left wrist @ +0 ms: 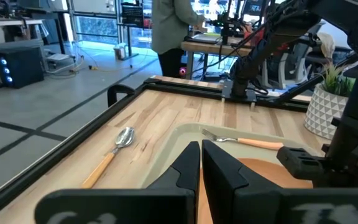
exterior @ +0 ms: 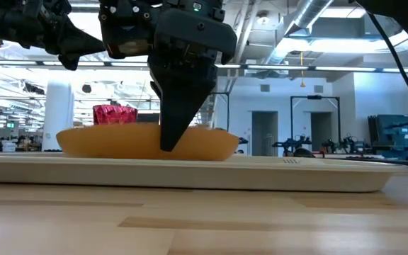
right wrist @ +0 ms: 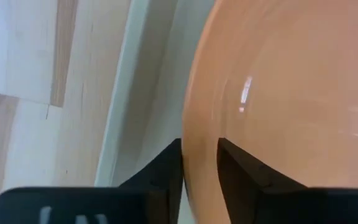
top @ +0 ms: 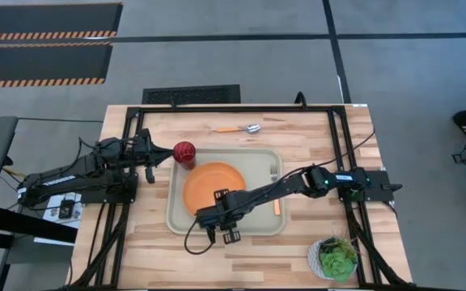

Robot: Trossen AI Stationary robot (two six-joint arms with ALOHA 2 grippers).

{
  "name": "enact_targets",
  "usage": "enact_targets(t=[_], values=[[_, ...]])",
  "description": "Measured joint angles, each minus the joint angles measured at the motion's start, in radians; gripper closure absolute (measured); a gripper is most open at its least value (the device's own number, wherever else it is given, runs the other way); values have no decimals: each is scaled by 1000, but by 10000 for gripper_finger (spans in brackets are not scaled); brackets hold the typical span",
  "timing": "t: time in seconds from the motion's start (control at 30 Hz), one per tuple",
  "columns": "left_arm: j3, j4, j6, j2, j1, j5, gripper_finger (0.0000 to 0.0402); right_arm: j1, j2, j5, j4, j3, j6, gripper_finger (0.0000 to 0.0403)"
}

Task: Pick and place plate/cup/fork/spoon on tray
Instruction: Put the orange plate in the middle of the gray serving tray, then put the orange spoon between the orange plate and the orange fork on the gray serving tray

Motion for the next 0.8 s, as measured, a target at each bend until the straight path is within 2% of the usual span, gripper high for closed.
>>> enact_targets(t=[0.2,0.37,0.5,0.7,0.8], values=[[0,0,1,0,0,0,395,0,0,3,8,0,-1,263],[0,0,2,0,0,-2,395,0,0,7,7,0,-9,267],[0,0,1,0,0,-7,395,8,-35,21,-3,-1,-11,300],[0,1,9,11,0,14,395,7,-111,22,-33,-11,-56,389],[0,1,17,38,0,25,395,-16,-151,23,24,-77,-82,389]])
